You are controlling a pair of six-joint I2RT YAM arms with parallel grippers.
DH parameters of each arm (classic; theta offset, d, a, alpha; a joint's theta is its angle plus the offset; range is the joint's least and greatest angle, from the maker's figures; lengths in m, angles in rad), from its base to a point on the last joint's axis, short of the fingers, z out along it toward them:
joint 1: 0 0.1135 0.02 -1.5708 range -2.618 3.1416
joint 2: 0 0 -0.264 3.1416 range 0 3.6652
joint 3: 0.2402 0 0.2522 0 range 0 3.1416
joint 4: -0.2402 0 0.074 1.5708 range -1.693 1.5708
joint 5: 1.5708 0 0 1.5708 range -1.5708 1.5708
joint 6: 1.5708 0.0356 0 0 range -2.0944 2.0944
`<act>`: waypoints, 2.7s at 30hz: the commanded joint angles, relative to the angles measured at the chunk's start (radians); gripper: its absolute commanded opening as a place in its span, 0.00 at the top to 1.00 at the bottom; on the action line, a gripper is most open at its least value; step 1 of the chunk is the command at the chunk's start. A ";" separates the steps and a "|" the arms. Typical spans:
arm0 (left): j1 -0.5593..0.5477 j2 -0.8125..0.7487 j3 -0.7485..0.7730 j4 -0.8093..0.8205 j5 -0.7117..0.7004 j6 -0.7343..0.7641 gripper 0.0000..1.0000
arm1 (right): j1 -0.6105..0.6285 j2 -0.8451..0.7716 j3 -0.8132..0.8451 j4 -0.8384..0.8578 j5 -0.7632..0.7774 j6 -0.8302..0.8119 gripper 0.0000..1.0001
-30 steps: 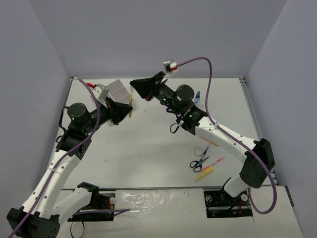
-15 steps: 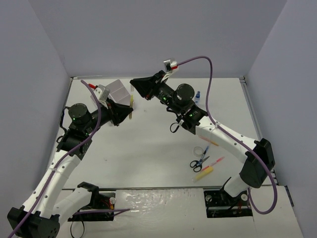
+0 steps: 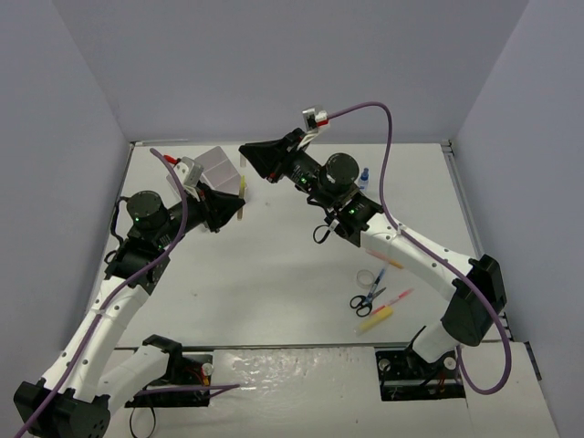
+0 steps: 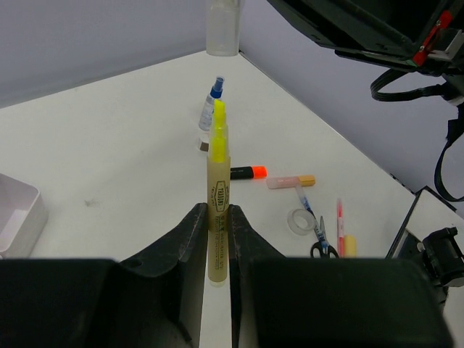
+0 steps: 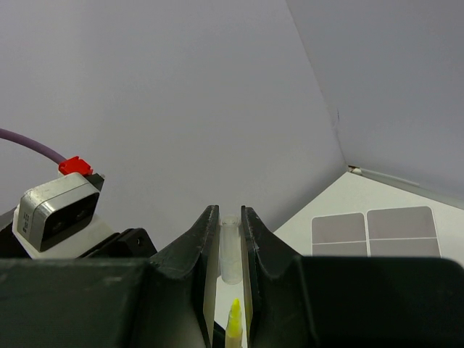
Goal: Sort the stationery into containers
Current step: Close the pen cap on the pen.
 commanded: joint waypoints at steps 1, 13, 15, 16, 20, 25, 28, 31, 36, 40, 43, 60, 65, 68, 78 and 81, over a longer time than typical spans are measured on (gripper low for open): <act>-0.004 -0.018 0.047 0.086 -0.013 0.015 1.00 | 0.010 -0.054 -0.003 0.094 0.007 0.022 1.00; -0.003 -0.012 0.056 0.090 -0.039 0.031 1.00 | 0.011 -0.038 -0.019 0.106 0.001 0.061 1.00; -0.003 -0.012 0.056 0.092 -0.047 0.029 1.00 | 0.011 -0.036 -0.018 0.106 -0.002 0.063 1.00; -0.003 -0.013 0.055 0.095 -0.051 0.032 1.00 | 0.011 -0.035 -0.019 0.105 -0.001 0.064 1.00; -0.003 -0.013 0.054 0.099 -0.045 0.040 1.00 | 0.011 -0.023 -0.027 0.120 -0.001 0.079 1.00; -0.003 -0.013 0.054 0.093 -0.043 0.040 1.00 | 0.011 -0.017 -0.020 0.134 0.003 0.081 1.00; -0.003 -0.013 0.048 0.092 -0.041 0.037 1.00 | 0.011 -0.009 -0.007 0.135 0.005 0.078 1.00; -0.003 -0.015 0.044 0.091 -0.040 0.033 1.00 | 0.011 0.002 0.002 0.138 0.005 0.070 1.00; -0.003 -0.019 0.045 0.091 -0.039 0.041 1.00 | 0.011 0.019 0.011 0.133 0.005 0.067 1.00; -0.003 -0.023 0.045 0.090 -0.041 0.045 1.00 | 0.011 0.028 0.011 0.134 0.001 0.069 1.00; -0.003 -0.026 0.044 0.092 -0.048 0.046 1.00 | 0.011 0.026 0.007 0.126 -0.001 0.068 1.00; 0.008 -0.025 0.045 0.135 -0.085 0.048 1.00 | 0.011 0.052 -0.040 0.153 -0.049 0.131 1.00; 0.016 -0.023 0.042 0.151 -0.114 0.075 1.00 | 0.014 0.074 -0.095 0.228 -0.092 0.223 1.00; 0.021 -0.025 0.039 0.143 -0.123 0.088 1.00 | 0.017 0.060 -0.108 0.207 -0.091 0.205 1.00; 0.042 -0.019 0.047 0.193 -0.139 0.148 1.00 | 0.085 0.073 -0.094 0.086 -0.050 0.080 1.00; 0.055 -0.008 0.061 0.228 -0.146 0.181 1.00 | 0.109 0.109 -0.098 0.086 -0.035 0.093 1.00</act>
